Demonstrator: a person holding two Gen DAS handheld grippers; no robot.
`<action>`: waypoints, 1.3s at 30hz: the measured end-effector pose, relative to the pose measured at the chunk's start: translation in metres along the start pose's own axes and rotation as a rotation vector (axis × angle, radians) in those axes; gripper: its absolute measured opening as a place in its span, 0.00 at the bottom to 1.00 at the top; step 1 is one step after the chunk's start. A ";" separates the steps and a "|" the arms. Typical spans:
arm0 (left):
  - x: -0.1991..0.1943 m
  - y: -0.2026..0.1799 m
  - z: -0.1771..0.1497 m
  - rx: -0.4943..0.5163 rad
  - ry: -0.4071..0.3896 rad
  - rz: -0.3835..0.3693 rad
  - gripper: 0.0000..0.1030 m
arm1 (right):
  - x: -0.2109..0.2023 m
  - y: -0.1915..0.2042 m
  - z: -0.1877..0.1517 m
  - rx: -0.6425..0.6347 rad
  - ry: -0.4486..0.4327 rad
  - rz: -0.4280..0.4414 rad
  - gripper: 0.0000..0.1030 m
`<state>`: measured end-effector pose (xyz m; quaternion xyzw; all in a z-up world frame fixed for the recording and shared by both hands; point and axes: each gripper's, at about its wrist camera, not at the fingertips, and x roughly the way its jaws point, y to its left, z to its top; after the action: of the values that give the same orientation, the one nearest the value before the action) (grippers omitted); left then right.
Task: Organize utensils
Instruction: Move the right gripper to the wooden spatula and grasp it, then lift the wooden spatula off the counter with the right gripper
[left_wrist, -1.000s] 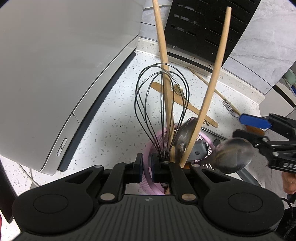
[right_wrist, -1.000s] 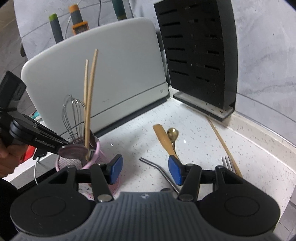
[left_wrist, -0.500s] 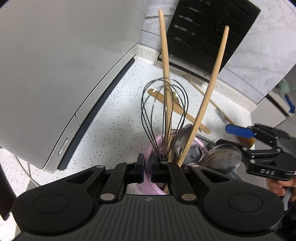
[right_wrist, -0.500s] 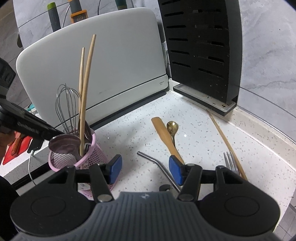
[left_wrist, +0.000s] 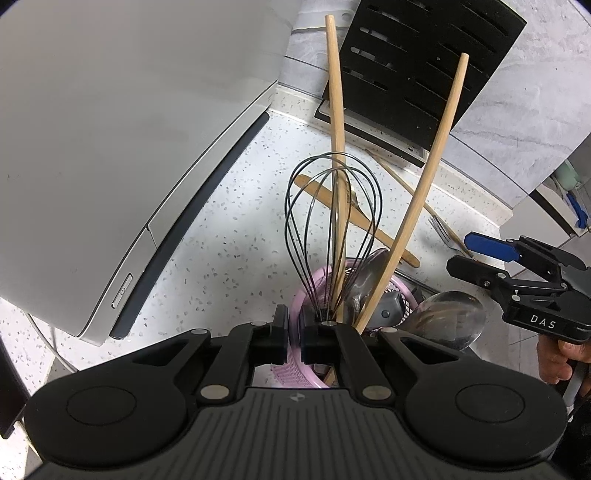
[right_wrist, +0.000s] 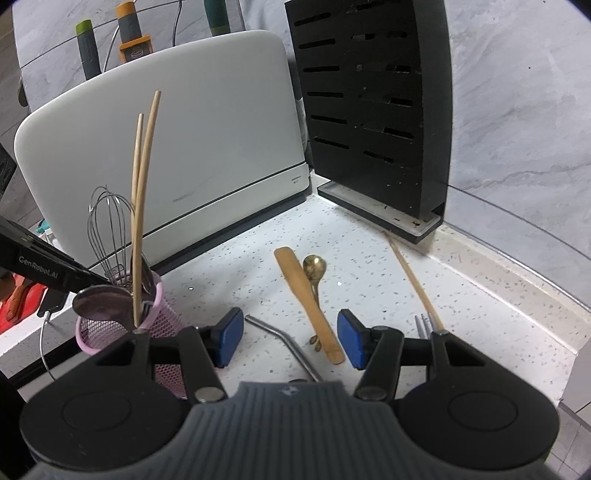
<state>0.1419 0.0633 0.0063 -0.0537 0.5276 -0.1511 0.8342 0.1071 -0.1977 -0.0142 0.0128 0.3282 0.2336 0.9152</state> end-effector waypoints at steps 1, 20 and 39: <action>0.000 0.000 0.000 -0.002 0.000 -0.002 0.06 | 0.000 -0.001 0.000 -0.006 -0.002 -0.007 0.54; 0.000 0.001 0.000 0.000 -0.001 0.001 0.06 | 0.053 -0.010 0.004 -0.047 0.046 -0.111 0.49; -0.001 0.001 0.000 0.003 0.000 -0.001 0.06 | 0.107 0.008 0.006 -0.150 0.148 -0.087 0.09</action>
<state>0.1419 0.0650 0.0068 -0.0526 0.5274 -0.1525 0.8342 0.1792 -0.1429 -0.0715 -0.0873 0.3765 0.2179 0.8962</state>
